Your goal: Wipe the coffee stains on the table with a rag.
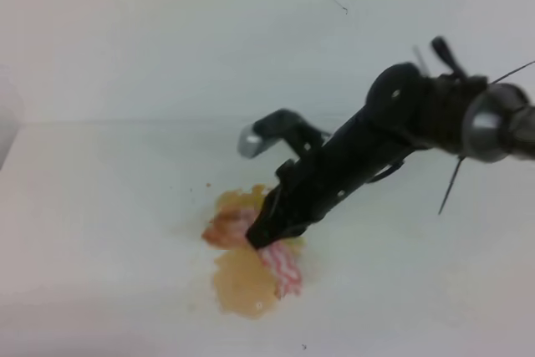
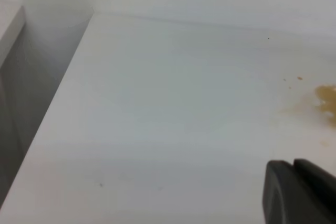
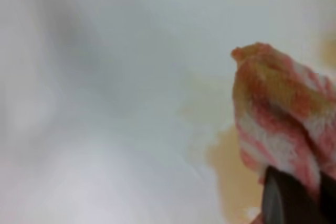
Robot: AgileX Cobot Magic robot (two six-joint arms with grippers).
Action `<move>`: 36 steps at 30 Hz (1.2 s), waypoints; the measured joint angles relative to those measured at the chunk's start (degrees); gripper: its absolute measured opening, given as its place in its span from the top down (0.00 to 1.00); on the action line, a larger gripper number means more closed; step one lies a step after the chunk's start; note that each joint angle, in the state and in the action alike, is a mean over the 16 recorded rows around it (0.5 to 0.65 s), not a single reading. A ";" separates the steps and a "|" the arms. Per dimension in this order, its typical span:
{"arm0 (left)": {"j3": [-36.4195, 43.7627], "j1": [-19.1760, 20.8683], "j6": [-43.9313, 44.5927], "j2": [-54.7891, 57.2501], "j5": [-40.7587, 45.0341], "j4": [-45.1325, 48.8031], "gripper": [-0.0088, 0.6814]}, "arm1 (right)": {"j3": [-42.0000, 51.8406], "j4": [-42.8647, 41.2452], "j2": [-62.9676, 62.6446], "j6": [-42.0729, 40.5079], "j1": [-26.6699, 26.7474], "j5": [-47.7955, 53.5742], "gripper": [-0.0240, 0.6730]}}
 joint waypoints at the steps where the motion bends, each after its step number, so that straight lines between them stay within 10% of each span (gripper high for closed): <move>1: 0.00 0.00 0.00 0.00 0.00 0.00 0.99 | -0.28 0.02 0.64 -0.36 0.86 0.20 0.92; 16: 0.00 0.00 0.09 0.00 -0.10 0.00 0.99 | -7.94 -7.96 10.59 4.56 8.17 2.09 0.94; 36: 0.00 0.00 0.08 0.00 -0.17 0.00 0.99 | -11.74 -19.12 14.04 9.57 4.15 -1.18 0.93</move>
